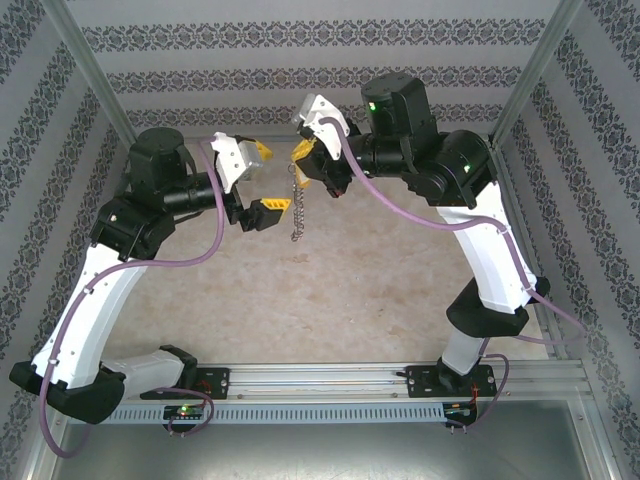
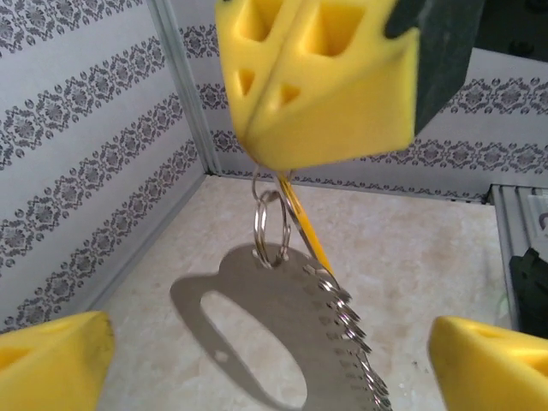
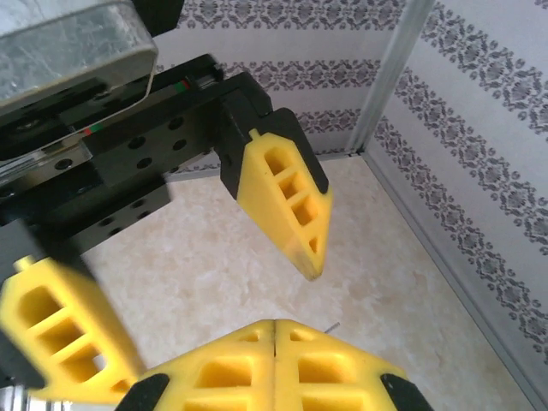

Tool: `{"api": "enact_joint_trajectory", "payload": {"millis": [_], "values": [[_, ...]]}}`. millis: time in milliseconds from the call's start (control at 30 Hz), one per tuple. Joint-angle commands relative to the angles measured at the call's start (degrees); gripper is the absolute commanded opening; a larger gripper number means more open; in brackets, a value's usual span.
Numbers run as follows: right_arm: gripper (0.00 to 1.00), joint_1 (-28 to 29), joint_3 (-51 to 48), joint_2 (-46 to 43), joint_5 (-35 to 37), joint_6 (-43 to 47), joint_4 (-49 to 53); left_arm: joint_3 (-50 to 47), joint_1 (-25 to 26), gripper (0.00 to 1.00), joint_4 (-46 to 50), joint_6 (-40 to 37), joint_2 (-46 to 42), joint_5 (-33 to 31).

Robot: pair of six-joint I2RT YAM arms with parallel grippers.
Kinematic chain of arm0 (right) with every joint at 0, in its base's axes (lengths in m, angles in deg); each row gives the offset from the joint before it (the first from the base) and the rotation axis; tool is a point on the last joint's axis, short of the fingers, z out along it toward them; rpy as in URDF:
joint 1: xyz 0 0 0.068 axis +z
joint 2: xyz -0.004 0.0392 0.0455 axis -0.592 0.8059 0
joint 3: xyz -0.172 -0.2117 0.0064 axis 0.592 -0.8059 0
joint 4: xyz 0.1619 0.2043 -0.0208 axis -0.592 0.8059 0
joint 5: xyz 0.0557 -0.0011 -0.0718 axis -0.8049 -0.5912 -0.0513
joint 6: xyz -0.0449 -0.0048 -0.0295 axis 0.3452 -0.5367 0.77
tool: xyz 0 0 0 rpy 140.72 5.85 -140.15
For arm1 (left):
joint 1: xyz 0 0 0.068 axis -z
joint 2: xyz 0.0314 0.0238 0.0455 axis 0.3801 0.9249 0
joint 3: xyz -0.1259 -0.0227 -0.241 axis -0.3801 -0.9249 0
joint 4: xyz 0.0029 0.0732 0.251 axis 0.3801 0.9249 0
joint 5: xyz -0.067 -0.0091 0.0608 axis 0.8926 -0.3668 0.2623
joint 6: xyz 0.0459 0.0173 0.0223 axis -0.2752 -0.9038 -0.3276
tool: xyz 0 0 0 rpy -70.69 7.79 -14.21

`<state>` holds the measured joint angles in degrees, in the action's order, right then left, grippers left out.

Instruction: Put the keys on the keyring

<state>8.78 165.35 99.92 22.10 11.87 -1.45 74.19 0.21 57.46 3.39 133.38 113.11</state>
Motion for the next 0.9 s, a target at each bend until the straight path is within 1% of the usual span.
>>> {"api": "enact_joint_trajectory", "payload": {"millis": [0,100,267,367,467,533,667,867], "values": [[0.0,-0.8,1.6,0.3,2.4,-2.8,-0.2,-0.8,0.6,0.98,-3.6,1.6,-1.6,-1.6],[0.0,-1.8,1.7,0.9,3.6,-5.3,0.3,-1.7,0.6,1.0,-3.9,2.4,-1.8,-2.8],[0.0,-2.5,0.4,1.3,5.9,-7.6,0.7,-3.8,0.5,1.0,-5.5,5.3,-2.5,-4.7],[0.0,-3.5,-3.5,0.9,7.2,-10.4,0.3,-4.5,0.6,1.0,-5.2,9.9,-1.9,-6.3],[0.0,-5.7,-7.2,1.0,7.7,-17.9,0.1,-4.8,0.5,1.0,-3.0,14.6,-0.7,-7.9],[0.0,-7.3,-9.8,1.4,5.7,-22.9,-0.3,-5.8,0.5,1.0,-2.1,16.4,-0.8,-10.4],[0.0,-8.1,-17.8,0.6,3.2,-27.6,-5.4,-9.3,0.5,1.0,-3.1,17.0,-2.6,-13.8],[0.0,-8.4,-32.5,-1.0,-0.9,-33.7,-17.1,-11.8,0.4,1.0,-2.7,17.3,-3.7,-17.3]]}}
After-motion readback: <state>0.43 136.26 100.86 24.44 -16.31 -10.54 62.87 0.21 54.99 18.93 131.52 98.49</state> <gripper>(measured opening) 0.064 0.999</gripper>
